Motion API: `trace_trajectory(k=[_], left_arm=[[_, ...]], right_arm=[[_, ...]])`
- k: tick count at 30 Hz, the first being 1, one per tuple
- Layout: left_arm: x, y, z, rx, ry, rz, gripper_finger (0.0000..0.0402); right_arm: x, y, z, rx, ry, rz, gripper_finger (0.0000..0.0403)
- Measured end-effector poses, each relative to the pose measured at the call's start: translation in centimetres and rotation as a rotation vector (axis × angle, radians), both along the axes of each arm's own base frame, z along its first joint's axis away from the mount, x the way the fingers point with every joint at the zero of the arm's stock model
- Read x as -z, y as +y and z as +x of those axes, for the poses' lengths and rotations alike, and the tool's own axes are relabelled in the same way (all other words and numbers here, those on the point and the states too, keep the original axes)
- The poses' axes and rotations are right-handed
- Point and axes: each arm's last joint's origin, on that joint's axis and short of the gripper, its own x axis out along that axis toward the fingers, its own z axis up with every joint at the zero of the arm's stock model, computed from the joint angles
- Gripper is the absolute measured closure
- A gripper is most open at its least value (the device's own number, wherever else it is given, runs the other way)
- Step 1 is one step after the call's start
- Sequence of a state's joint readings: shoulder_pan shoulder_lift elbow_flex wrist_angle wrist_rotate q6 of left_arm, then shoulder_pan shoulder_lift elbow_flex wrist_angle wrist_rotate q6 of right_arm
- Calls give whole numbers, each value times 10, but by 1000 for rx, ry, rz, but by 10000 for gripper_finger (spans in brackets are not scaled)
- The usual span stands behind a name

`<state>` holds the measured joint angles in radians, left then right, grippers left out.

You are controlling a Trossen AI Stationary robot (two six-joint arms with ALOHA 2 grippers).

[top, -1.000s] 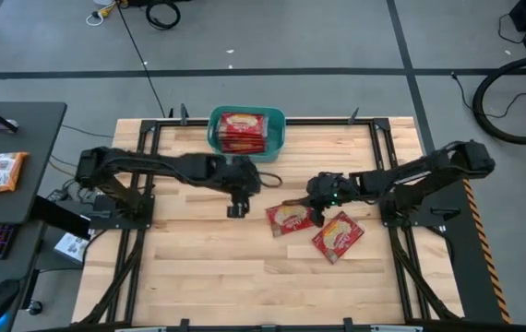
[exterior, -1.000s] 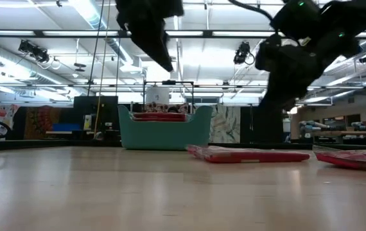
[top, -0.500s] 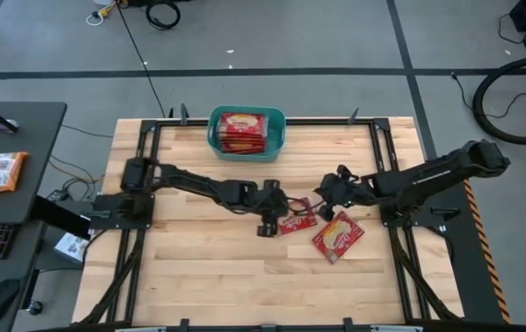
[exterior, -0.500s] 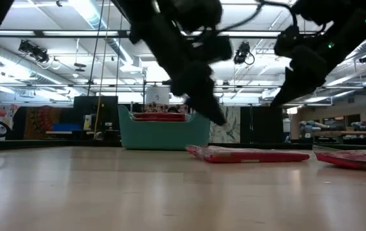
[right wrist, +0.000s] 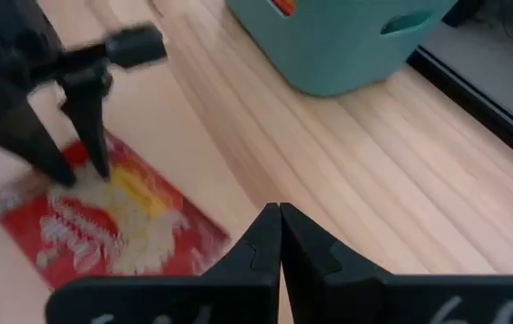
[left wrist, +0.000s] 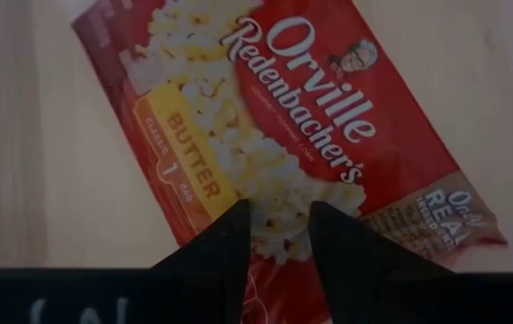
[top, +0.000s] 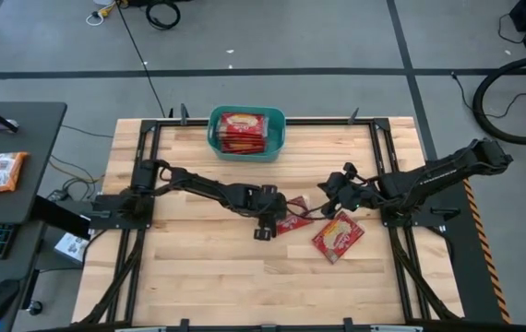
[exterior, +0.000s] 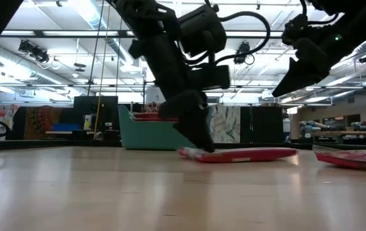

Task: Sort popcorn bags into baskets
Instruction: Put the popcorn bag into the green bin

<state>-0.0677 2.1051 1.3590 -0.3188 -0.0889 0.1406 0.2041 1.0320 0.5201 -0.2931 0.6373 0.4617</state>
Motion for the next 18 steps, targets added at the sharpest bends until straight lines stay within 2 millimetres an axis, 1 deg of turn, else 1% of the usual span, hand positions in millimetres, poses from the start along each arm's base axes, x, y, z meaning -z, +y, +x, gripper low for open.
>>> trace_trajectory(k=[4, 5, 7, 10, 14, 16, 18], left_arm=[[-2, 3, -14, -29, 125, 63, 279], [-7, 5, -18, -36, 148, 79, 279], [-11, 9, -27, -49, 219, 103, 279], [-19, 14, -37, -82, 280, 101, 279], [-33, 15, -38, -105, 227, 86, 279], [-41, 12, -34, -114, 156, 75, 279], [-45, 8, -31, -141, 103, 54, 279]], right_arm=[[0, 1, 0, -7, -4, 1, 392], [0, 1, 1, -7, -6, 2, 392], [0, 1, 1, -6, -5, 1, 392], [0, 1, 1, -7, -10, 1, 392], [-1, 1, 2, -12, -20, -1, 392], [-1, 1, 2, -12, -19, -2, 392], [-1, 1, 2, -12, -19, -2, 392]])
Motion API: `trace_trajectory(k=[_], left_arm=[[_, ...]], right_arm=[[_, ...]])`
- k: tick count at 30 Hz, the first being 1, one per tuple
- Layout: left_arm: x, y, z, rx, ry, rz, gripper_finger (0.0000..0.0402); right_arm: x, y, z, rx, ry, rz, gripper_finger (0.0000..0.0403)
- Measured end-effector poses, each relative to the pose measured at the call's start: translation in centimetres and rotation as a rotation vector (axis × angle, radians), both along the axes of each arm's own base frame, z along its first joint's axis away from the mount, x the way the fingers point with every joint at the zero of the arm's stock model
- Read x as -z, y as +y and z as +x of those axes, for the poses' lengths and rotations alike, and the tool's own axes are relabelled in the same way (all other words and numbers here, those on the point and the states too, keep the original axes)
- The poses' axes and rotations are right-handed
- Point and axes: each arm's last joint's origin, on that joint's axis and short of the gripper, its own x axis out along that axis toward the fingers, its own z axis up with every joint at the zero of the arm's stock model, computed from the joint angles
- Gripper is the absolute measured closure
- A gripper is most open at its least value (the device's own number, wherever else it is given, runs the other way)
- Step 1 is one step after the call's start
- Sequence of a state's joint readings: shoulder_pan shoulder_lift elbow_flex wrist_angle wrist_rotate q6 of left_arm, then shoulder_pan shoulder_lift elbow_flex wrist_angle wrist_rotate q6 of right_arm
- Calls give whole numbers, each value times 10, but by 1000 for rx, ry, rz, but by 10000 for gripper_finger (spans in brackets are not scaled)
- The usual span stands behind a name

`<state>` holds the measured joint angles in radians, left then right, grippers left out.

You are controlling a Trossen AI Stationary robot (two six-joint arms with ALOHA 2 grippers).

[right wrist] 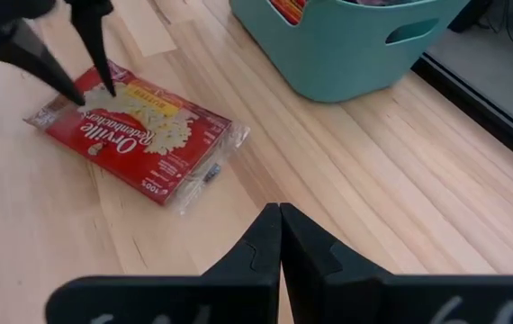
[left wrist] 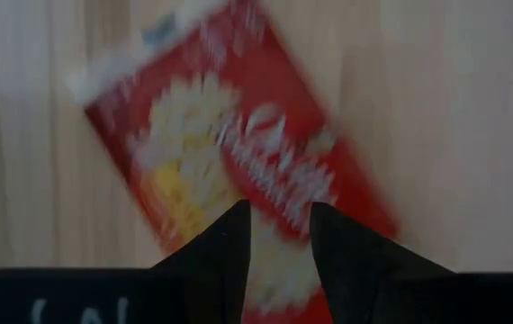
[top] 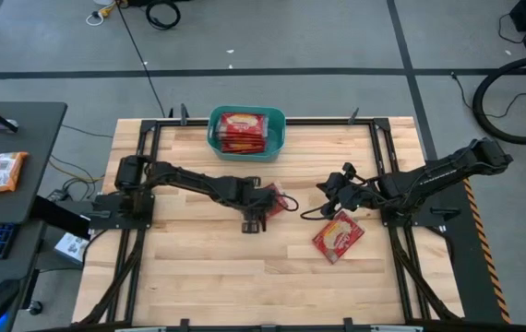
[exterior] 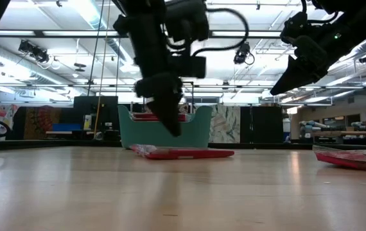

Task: Sort popcorn bags into baskets
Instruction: Put the popcorn bag into the green bin

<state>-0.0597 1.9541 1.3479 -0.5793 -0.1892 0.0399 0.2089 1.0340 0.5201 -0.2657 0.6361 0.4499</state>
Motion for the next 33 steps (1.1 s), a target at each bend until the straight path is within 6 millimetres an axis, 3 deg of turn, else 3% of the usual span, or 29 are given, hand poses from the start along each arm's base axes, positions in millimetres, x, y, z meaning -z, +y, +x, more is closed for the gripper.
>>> trace_trajectory(k=[9, 17, 22, 28, 33], left_arm=[[3, -33, 15, -140, -213, 104, 264], [24, -41, 18, -171, -190, 107, 189], [36, -40, 17, -169, -140, 114, 168], [42, -39, 17, -165, -112, 153, 178], [44, -37, 13, -130, -57, 196, 241]], right_arm=[[0, 0, 0, -3, 0, -3, 392], [-1, 0, 1, -7, -13, 1, 392], [-2, 0, 2, -13, -19, 0, 392], [-2, 1, 2, -16, -19, 0, 392], [-2, 1, 3, -23, -19, 0, 392]])
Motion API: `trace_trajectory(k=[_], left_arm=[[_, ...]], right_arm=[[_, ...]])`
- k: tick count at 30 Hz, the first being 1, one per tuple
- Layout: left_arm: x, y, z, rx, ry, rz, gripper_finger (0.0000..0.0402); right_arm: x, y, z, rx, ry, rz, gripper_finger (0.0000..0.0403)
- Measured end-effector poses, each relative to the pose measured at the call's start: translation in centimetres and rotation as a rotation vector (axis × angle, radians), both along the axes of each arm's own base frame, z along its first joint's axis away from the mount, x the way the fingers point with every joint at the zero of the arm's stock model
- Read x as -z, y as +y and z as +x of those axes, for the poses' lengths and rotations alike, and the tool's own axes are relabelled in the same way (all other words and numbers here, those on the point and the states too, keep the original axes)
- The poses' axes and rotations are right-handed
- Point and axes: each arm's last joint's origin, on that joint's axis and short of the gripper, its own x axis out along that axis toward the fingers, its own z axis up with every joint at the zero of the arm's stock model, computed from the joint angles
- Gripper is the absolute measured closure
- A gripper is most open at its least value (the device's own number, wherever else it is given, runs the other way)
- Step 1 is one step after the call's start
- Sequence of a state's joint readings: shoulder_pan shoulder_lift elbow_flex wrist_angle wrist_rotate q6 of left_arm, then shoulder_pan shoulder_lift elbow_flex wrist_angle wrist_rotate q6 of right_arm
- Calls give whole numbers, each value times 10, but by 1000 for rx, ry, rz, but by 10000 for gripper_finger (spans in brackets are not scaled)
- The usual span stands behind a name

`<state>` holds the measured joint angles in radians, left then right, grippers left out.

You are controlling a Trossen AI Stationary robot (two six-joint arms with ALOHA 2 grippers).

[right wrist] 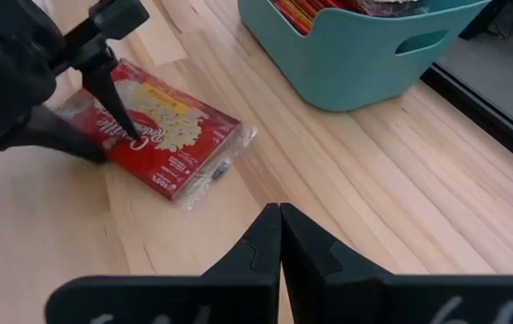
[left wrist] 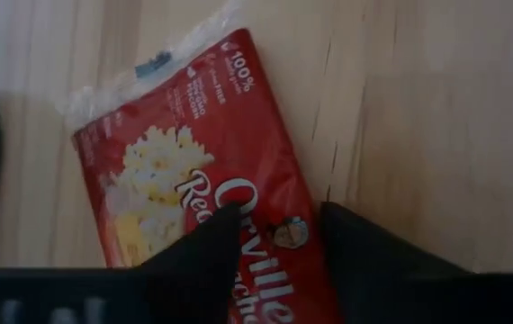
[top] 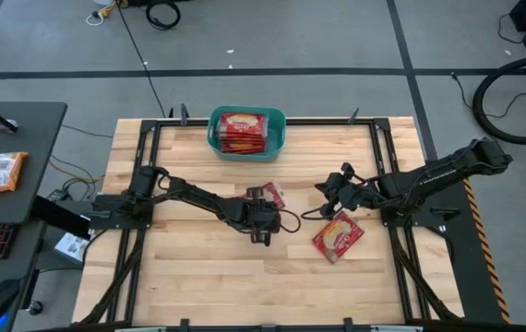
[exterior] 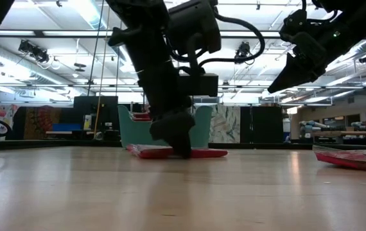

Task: Sort popcorn bags into baskets
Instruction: Put the popcorn bag into the green bin

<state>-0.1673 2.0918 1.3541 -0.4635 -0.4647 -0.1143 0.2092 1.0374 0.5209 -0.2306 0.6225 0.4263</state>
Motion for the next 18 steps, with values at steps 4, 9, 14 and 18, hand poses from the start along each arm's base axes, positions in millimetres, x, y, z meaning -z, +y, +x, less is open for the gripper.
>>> trace_trajectory(k=[4, 9, 14, 18], left_arm=[[1, 1, -2, 29, 32, 36, 326], [-1, 1, -3, 55, 53, 50, 389], [-22, 4, -11, 84, 66, 99, 396], [-59, 16, -21, 35, 22, 172, 398]], right_arm=[[0, 0, 0, -4, -3, 1, 392], [0, 0, 0, -6, -3, 3, 392], [0, 0, 0, -6, -2, 3, 392], [0, 0, 0, -6, -3, 3, 392]])
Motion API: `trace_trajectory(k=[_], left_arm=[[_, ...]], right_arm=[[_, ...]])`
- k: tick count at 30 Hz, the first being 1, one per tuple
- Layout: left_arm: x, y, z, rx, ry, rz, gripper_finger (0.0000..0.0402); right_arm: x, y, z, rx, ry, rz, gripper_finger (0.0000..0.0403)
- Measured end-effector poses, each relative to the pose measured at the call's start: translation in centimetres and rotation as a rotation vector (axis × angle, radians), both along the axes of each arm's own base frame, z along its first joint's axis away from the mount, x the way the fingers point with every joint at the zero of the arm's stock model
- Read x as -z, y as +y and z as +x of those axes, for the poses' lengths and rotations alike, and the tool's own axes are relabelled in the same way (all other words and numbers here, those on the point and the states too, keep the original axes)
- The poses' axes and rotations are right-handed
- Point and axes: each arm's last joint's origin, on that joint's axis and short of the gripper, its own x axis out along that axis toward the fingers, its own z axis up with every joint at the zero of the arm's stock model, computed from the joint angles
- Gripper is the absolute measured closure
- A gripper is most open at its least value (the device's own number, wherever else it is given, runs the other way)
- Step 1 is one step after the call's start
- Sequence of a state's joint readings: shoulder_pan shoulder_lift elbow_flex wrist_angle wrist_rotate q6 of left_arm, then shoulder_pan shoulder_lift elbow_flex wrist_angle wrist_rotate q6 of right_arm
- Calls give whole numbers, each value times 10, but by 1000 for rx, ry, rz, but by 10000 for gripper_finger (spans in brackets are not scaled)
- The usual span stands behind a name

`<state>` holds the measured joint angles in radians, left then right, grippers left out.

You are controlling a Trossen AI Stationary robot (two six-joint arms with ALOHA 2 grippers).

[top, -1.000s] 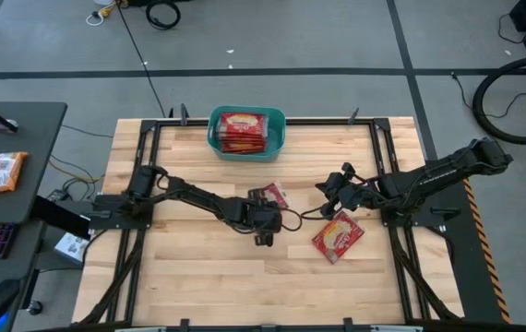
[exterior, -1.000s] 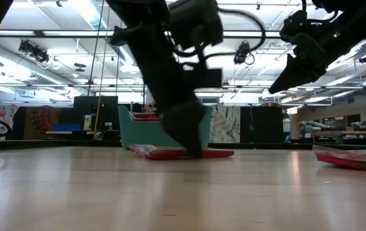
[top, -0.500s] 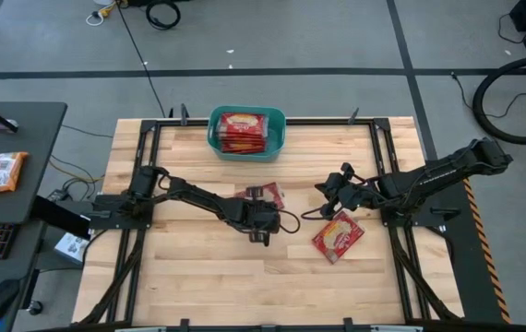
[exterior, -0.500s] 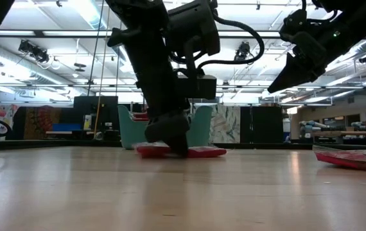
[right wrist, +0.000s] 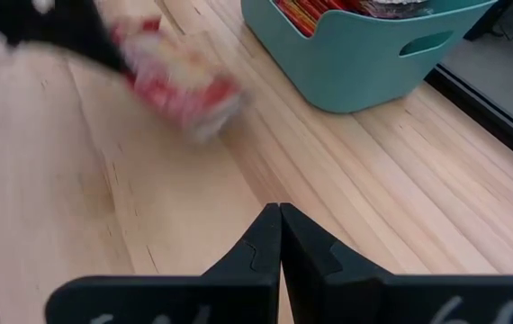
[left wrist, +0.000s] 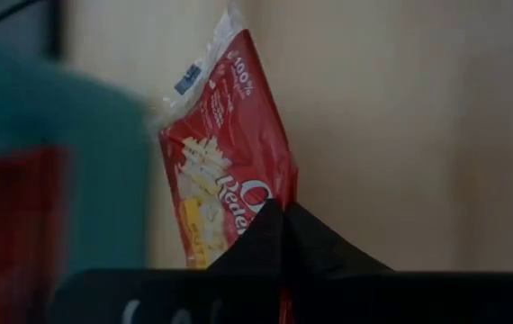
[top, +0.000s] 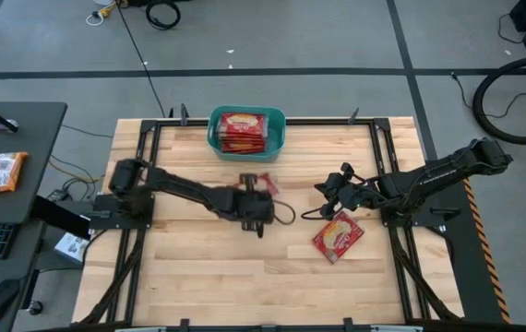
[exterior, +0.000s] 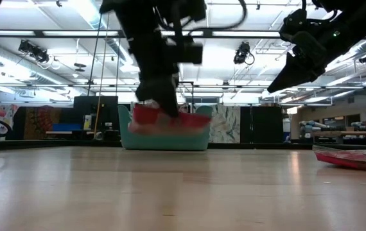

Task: Sort popcorn bags into baskets
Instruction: Put the popcorn bag into the green bin

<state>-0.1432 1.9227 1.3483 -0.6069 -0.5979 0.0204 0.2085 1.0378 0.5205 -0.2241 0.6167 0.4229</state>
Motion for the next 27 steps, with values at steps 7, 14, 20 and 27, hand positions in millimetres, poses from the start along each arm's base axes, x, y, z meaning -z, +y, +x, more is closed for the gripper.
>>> trace_trajectory(k=[7, 14, 20, 27], left_arm=[[-65, 29, -19, -28, -126, 106, 400], [-83, 79, -29, 33, -1, 238, 400], [-81, 144, -39, 77, 71, 165, 400], [-81, 209, -61, 221, 113, 122, 400]], right_arm=[[-1, 0, 1, -4, -13, -2, 392], [-2, 0, 2, -9, -22, -8, 392], [-2, 0, 2, -15, -19, -7, 392], [-2, 0, 2, -18, -17, -10, 392]])
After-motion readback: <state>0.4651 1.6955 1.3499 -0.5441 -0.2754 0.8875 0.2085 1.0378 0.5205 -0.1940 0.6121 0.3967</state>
